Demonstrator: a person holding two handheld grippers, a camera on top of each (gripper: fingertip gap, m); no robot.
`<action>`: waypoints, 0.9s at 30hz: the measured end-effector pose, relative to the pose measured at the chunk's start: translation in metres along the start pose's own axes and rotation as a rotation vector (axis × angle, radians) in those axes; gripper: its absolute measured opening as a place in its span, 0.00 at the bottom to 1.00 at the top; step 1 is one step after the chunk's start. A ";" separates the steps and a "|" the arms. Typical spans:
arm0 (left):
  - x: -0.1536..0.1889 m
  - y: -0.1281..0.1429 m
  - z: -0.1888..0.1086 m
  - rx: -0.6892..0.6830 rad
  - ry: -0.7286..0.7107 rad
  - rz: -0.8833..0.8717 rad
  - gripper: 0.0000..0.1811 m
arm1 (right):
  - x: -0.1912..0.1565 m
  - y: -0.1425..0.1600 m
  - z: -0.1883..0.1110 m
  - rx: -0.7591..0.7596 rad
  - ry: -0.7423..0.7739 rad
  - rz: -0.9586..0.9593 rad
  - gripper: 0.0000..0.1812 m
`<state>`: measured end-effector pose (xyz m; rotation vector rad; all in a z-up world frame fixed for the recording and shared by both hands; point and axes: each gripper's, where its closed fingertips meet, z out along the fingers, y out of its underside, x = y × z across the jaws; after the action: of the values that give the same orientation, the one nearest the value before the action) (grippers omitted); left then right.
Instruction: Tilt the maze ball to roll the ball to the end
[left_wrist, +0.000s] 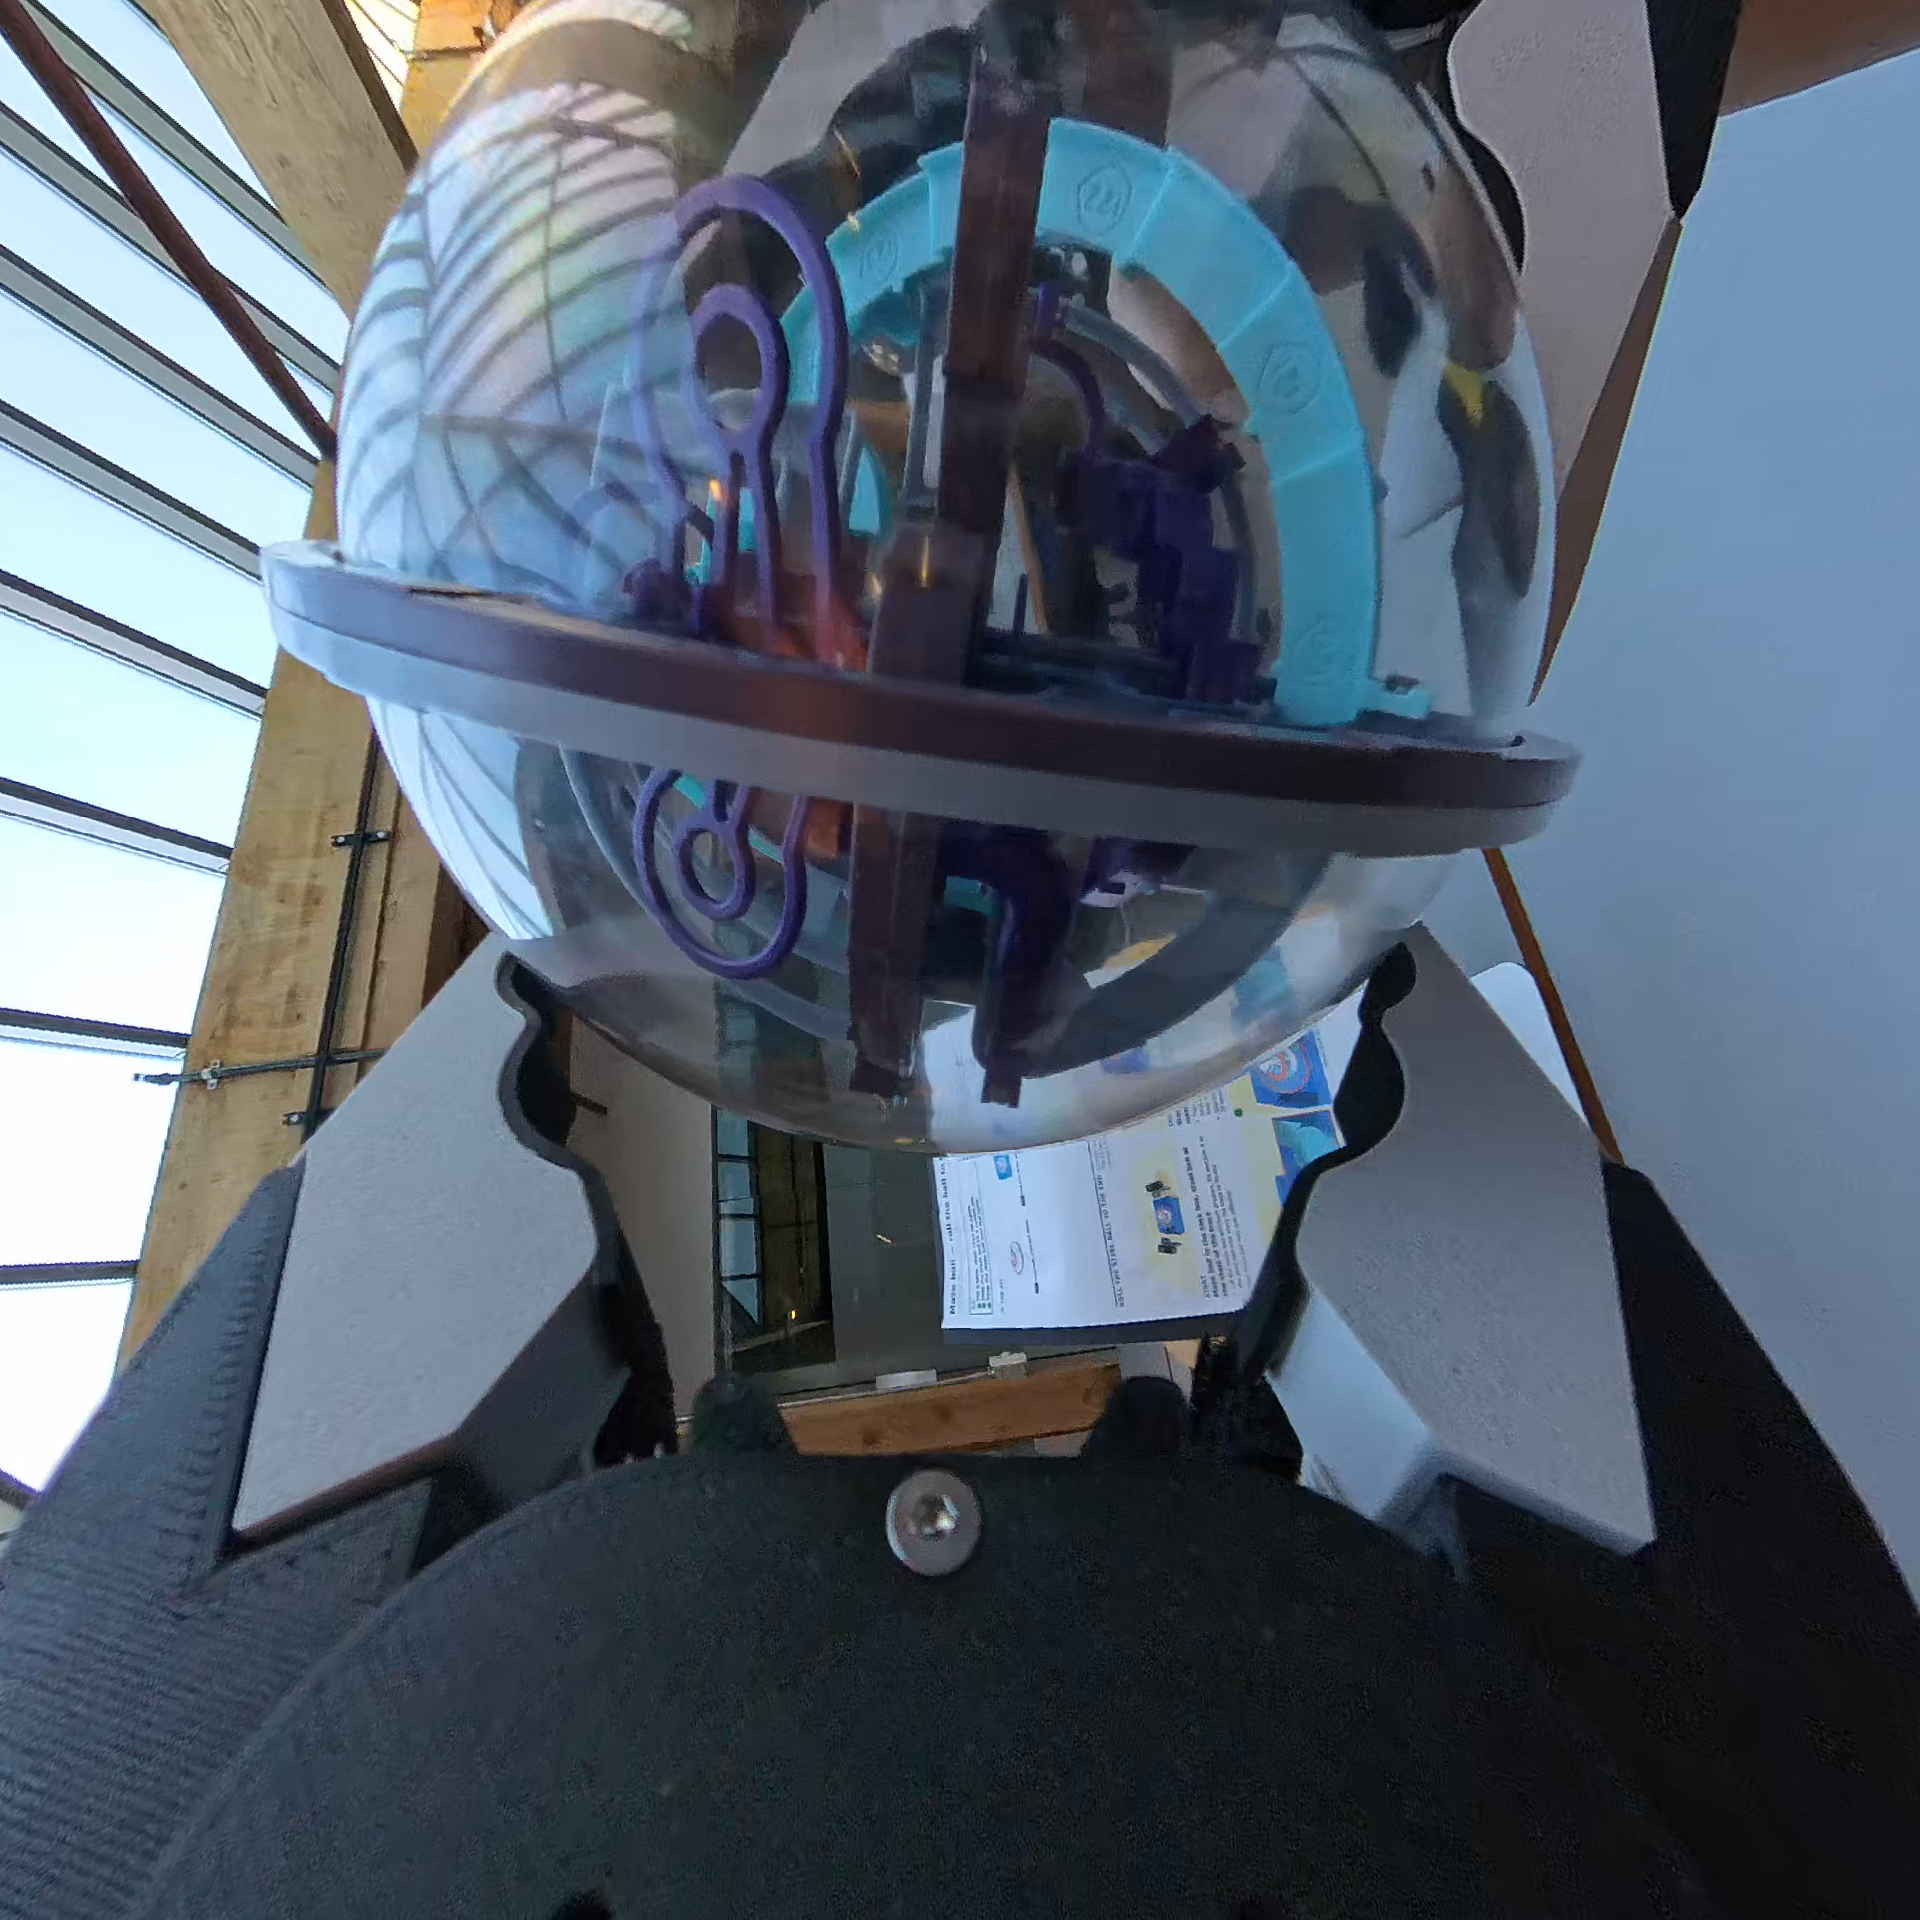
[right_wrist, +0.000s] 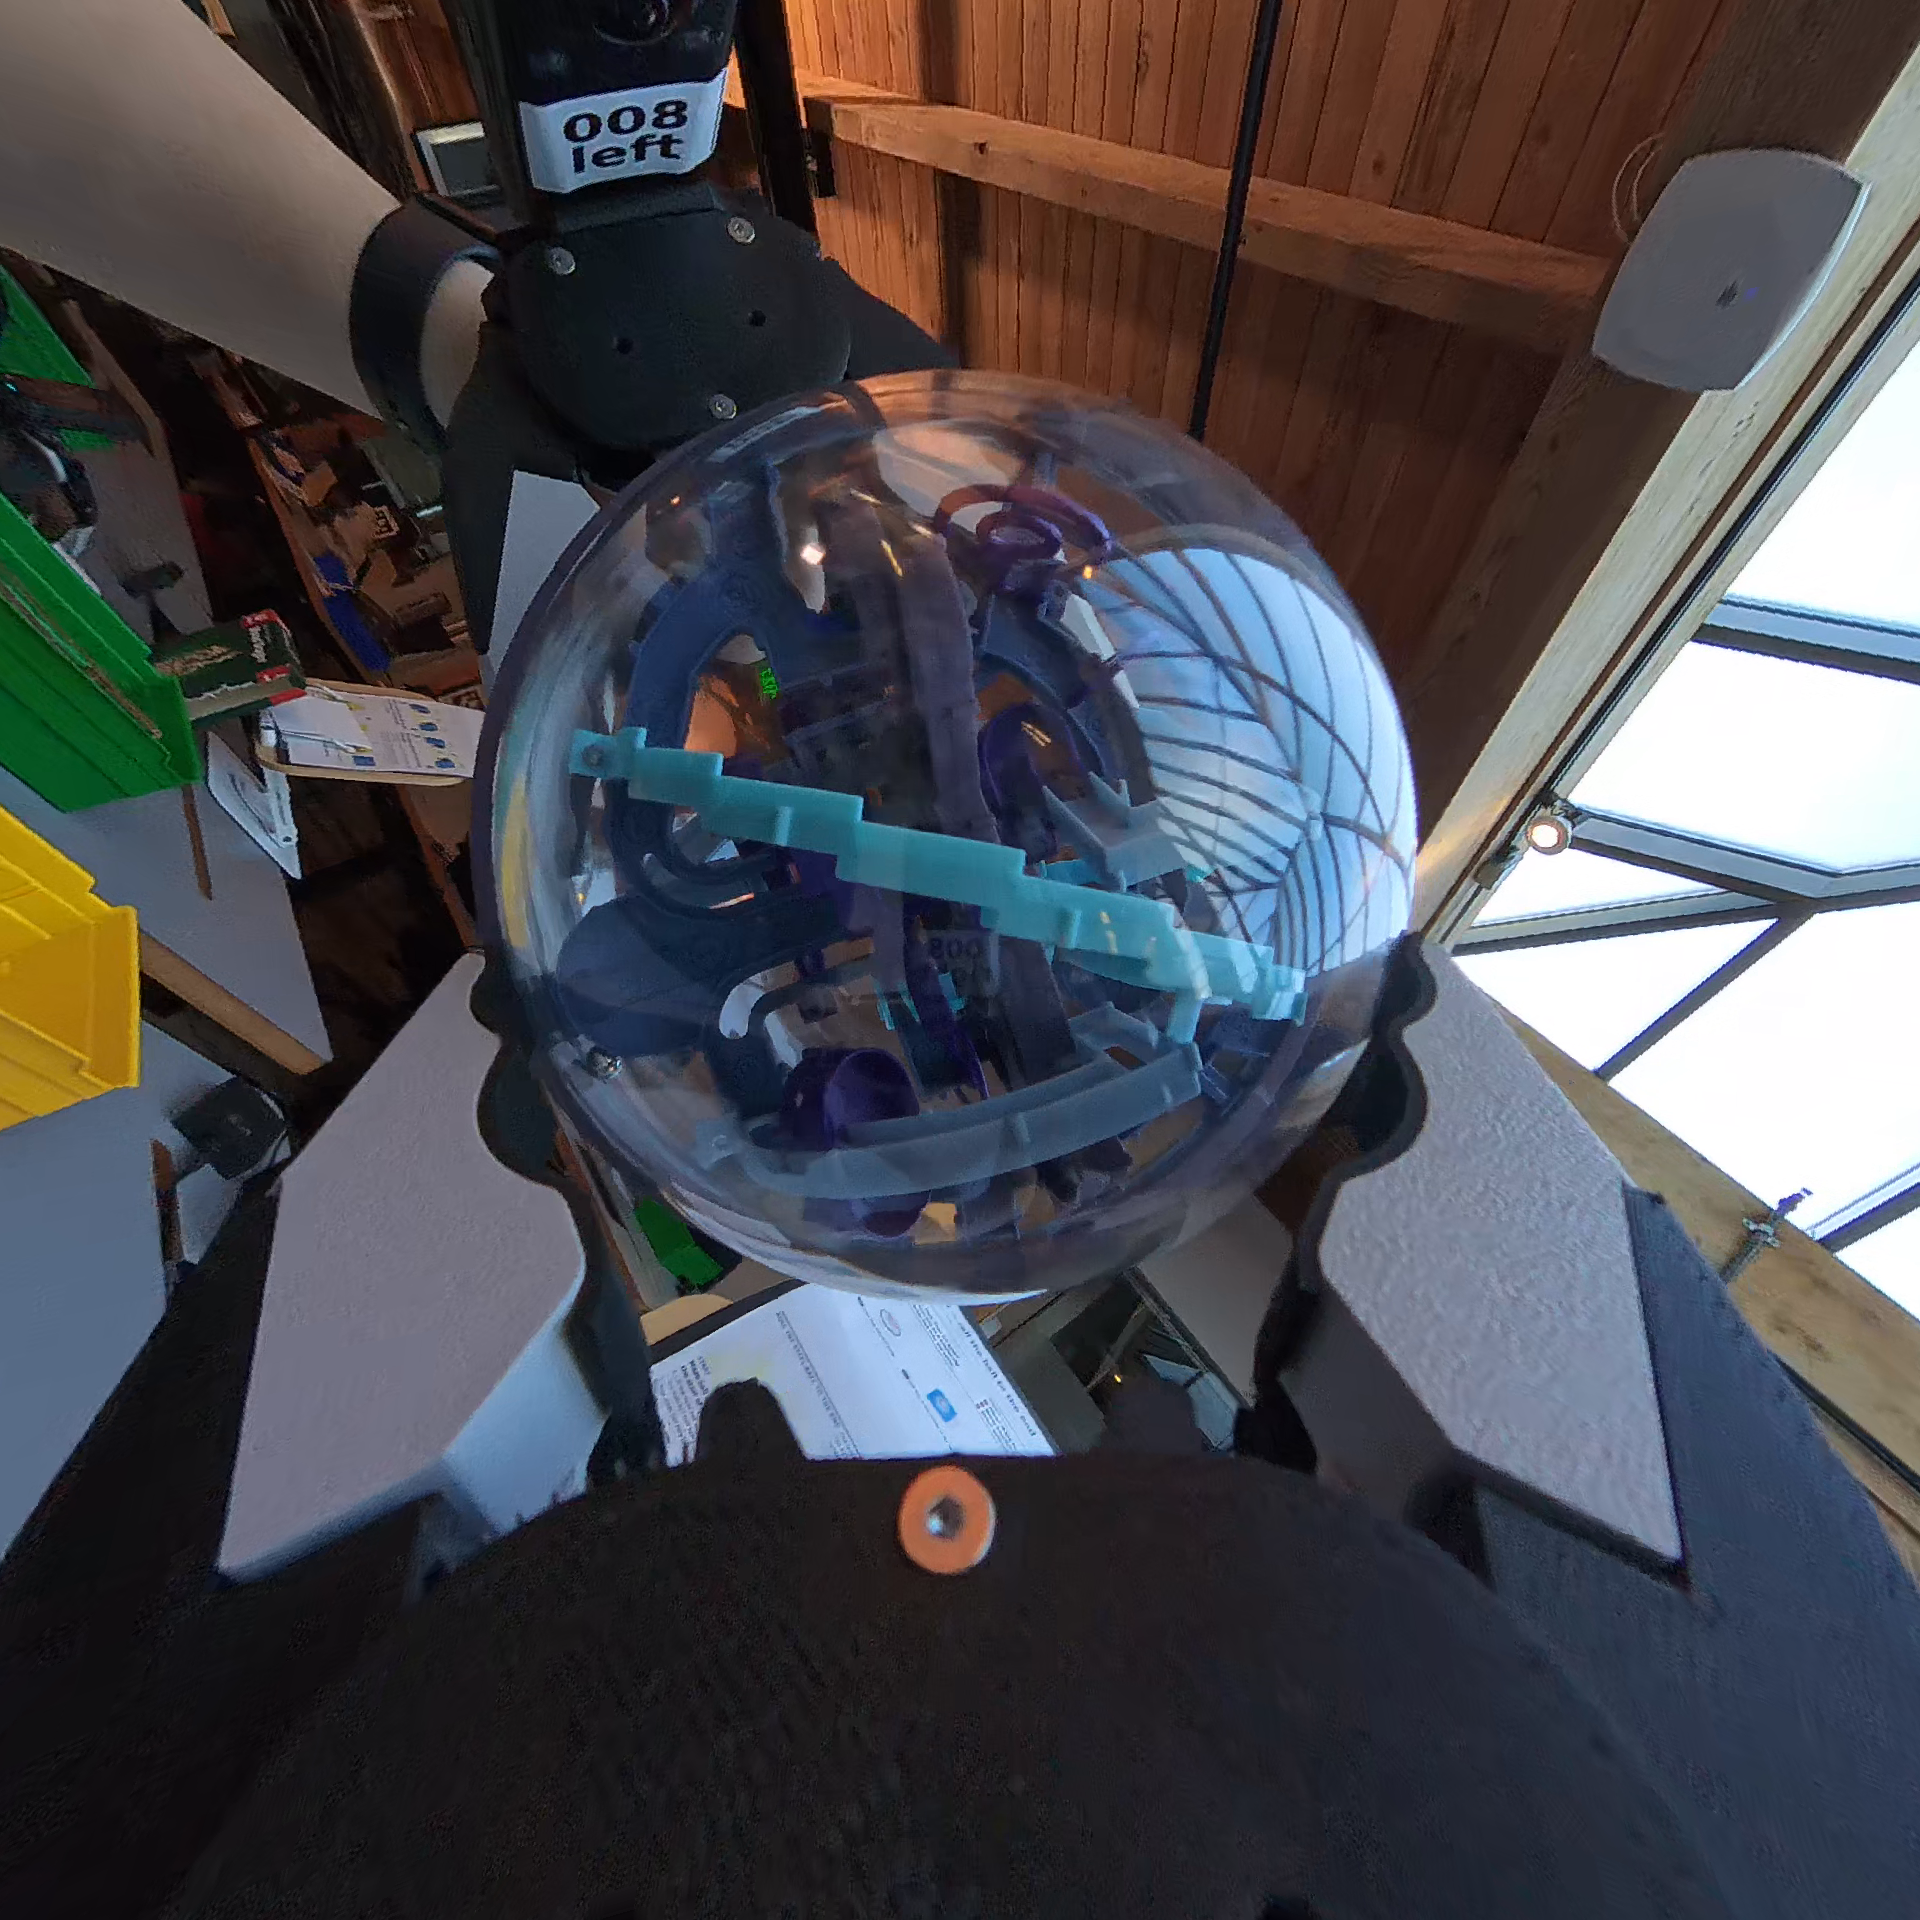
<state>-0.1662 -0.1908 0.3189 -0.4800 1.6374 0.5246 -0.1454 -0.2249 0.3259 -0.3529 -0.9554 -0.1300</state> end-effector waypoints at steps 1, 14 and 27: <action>0.004 0.003 0.004 0.002 0.005 -0.009 0.82 | -0.003 0.004 -0.002 0.003 -0.003 0.005 0.87; 0.036 0.036 0.052 -0.155 0.155 0.119 0.83 | -0.021 0.073 -0.018 0.068 0.160 0.116 0.87; 0.007 0.018 0.044 -0.158 0.033 0.244 0.82 | -0.003 0.038 -0.022 0.045 0.241 -0.129 0.86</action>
<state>-0.1425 -0.1505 0.3084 -0.4078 1.7039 0.8366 -0.1205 -0.1974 0.3028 -0.2282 -0.7411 -0.2621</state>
